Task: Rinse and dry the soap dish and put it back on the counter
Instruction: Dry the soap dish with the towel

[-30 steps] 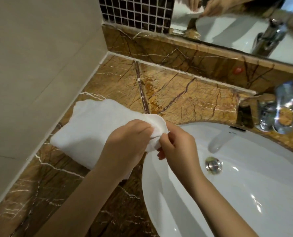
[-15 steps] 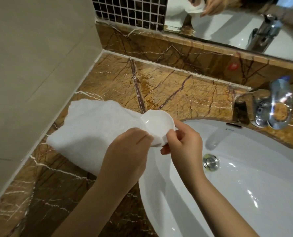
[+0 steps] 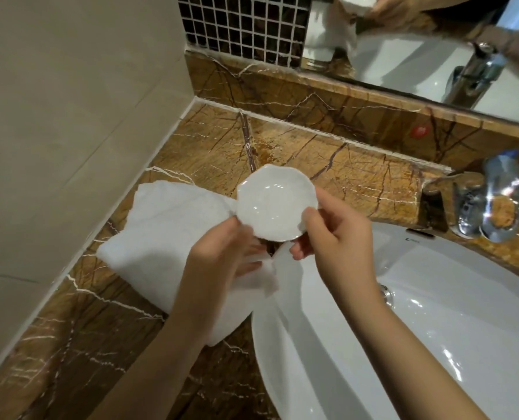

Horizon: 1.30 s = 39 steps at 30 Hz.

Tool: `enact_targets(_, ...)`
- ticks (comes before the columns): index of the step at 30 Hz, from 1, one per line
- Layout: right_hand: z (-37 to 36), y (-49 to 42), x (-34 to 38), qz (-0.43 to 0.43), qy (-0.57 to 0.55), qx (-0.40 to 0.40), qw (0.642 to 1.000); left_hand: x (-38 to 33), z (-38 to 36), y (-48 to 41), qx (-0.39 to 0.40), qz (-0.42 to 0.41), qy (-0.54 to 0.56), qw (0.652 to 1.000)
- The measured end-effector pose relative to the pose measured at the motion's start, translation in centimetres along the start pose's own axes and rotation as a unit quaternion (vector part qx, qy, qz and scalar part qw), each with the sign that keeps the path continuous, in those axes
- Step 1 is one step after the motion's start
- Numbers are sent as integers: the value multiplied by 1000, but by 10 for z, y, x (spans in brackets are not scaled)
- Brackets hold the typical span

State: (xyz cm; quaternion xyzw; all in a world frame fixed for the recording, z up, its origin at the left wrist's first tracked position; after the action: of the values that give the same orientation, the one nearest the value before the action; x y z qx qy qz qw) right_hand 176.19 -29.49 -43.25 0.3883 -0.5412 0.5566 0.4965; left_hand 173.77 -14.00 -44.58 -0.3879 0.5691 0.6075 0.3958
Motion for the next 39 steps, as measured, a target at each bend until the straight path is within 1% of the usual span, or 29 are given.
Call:
enact_targets(1,-7,-1,2,5,-9,30,1000,-1,2,-2,15,45,92,995)
enact_targets(2,-13,-1,4,9,-17,55,998,-3,5,-3,12,64,143,988)
enact_targets(3,-19,0,3,7,-28,70,997,-6,8,-3,-2,68,167,984)
enact_targets(4,-22,2,1,-6,-41,64,997,-8,12,-3,-20,67,182,981)
enact_targets(5,-25,5,-5,-30,-47,34,998,-9,16,-3,-37,64,196,978)
enact_targets(7,-26,16,-26,-116,-8,-44,992,-9,25,-4,-65,60,218,972)
enact_targets(8,-28,25,-40,-179,23,-53,982,-10,29,-4,-78,56,221,971)
enact_targets(10,-38,45,-59,-310,75,2,948,-9,36,-5,-92,48,213,972)
enact_targets(11,-43,54,-65,-342,79,27,936,-8,38,-5,-88,44,208,973)
enact_targets(12,-44,60,-67,-349,80,32,933,-8,39,-5,-83,41,199,976)
enact_targets(14,-41,62,-64,-320,82,1,944,-6,43,-5,-95,43,183,978)
enact_targets(17,-26,53,-48,-239,71,-69,966,-4,46,-5,-105,63,174,977)
enact_targets(19,-13,40,-30,-182,21,-134,974,-6,47,-4,-98,73,142,982)
enact_targets(20,-7,34,-21,-159,-13,-171,972,-8,47,-4,-91,72,126,985)
enact_targets(21,-2,28,-12,-134,-29,-202,970,-10,47,-4,-90,58,92,990)
enact_targets(22,0,22,-2,-97,-18,-219,971,-12,47,-3,-103,38,47,993)
enact_targets(23,-1,17,9,-44,20,-215,975,-15,46,-2,-120,20,2,993)
enact_targets(24,-6,12,19,17,68,-192,979,-17,45,-2,-135,11,-28,990)
enact_targets(25,-14,10,28,81,117,-152,978,-20,43,-2,-142,4,-45,989)
enact_targets(26,-24,8,34,142,170,-95,970,-23,41,-3,-137,-6,-56,989)
enact_targets(27,-34,8,36,190,229,-26,954,-27,38,-4,-123,-16,-64,990)
enact_targets(28,-43,7,34,214,284,50,933,-29,36,-6,-111,-24,-69,991)
enact_targets(29,-51,6,31,213,326,119,913,-31,35,-7,-105,-29,-70,992)
enact_targets(30,-55,4,26,199,350,170,899,-31,34,-8,-106,-31,-62,992)
enact_targets(31,-56,4,23,186,364,198,891,-29,33,-9,-112,-28,-45,992)
enact_targets(35,-52,7,20,150,415,204,874,-19,23,-6,-140,4,22,990)
enact_targets(39,-49,18,23,130,395,216,884,-18,11,-7,-173,16,37,984)
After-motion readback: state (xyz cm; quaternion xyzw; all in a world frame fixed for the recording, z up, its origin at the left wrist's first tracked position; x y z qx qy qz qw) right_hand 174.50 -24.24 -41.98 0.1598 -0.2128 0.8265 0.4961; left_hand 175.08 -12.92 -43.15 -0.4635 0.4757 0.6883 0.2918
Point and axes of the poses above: each hand's wrist, its own y-axis away from the middle knuckle, its own z-axis out of the back of the hand, x = y × z, the point moved 3 cm from there along -y, towards the middle knuckle, and after that the axes turned 10 degrees about z, right-handed, at the moved point
